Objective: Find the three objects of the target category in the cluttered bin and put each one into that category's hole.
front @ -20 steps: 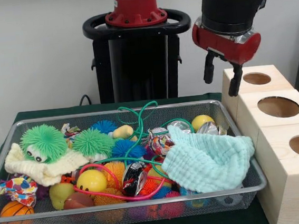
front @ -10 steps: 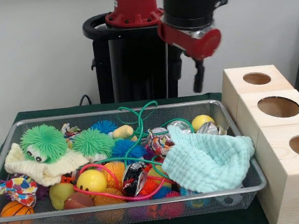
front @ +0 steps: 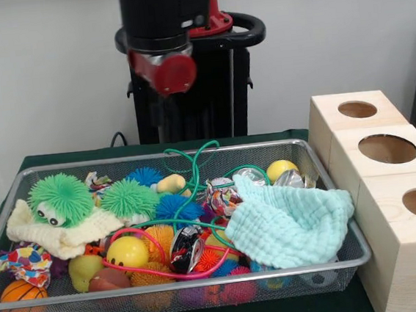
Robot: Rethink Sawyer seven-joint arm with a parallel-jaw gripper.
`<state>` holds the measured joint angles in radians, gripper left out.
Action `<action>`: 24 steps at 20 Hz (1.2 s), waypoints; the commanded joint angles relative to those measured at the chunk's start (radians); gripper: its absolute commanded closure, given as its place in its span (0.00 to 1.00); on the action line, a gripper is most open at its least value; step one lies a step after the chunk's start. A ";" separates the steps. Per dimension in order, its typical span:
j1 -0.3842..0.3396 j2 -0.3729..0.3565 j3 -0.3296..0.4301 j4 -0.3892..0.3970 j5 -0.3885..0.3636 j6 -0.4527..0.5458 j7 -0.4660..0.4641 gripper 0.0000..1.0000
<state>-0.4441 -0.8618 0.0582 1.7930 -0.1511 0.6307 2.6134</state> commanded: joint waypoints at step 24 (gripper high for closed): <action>-0.540 0.255 0.416 -0.263 -0.484 0.237 -0.899 0.00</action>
<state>-0.9725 -0.6774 0.3441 1.6862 -0.5620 0.7279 2.1269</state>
